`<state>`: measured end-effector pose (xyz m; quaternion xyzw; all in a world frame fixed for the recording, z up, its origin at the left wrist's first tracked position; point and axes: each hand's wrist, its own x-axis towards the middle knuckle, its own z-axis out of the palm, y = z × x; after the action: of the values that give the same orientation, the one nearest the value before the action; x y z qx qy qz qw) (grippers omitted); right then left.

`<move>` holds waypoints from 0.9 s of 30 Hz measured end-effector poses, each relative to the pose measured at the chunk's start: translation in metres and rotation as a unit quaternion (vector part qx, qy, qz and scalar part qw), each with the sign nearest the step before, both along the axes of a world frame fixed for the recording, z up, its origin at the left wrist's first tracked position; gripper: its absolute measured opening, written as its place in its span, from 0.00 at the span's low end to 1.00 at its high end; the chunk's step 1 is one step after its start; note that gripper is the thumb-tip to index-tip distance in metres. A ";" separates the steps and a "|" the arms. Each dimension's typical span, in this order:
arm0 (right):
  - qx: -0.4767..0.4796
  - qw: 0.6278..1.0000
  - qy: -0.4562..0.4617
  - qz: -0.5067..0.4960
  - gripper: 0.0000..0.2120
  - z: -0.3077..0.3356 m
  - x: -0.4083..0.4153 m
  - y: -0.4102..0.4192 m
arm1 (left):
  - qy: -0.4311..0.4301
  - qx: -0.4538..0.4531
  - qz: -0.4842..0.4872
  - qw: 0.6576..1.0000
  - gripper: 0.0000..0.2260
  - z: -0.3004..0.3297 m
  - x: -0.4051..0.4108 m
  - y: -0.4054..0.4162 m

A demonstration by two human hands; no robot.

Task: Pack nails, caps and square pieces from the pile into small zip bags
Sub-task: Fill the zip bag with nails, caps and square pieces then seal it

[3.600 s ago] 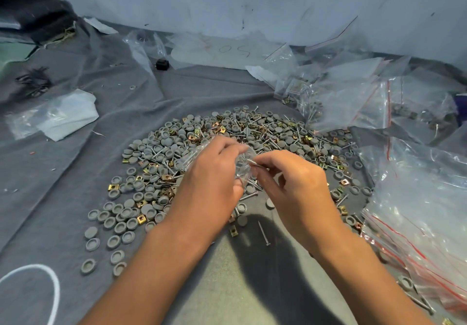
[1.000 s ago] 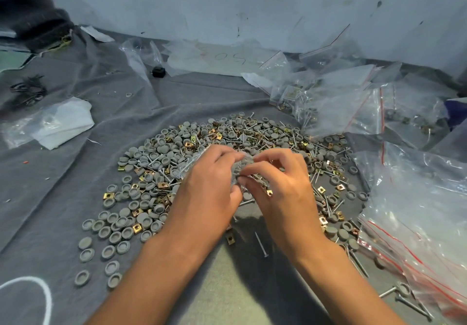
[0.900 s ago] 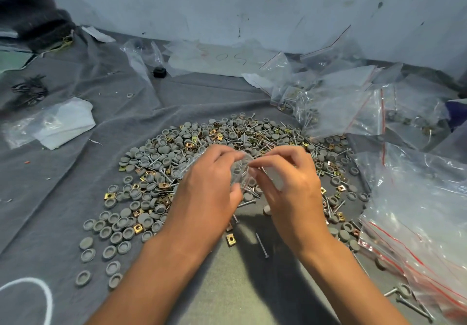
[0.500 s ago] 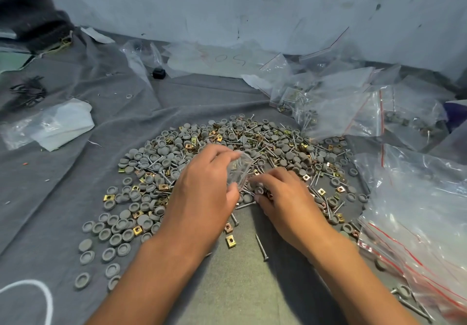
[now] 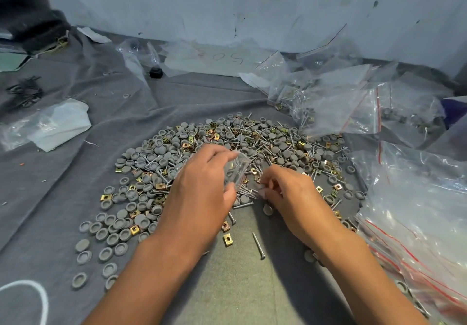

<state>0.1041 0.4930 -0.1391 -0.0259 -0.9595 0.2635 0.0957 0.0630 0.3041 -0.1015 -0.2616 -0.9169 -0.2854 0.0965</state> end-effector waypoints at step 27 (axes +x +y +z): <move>-0.132 0.957 0.258 -0.018 0.08 0.016 -0.002 -0.043 | -0.021 0.031 -0.009 0.999 0.25 0.000 0.001 0.006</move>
<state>0.1018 0.4503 -0.1234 0.0129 -0.8582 0.3839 0.3405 0.0643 0.3102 -0.1011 -0.2610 -0.9069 -0.3203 0.0828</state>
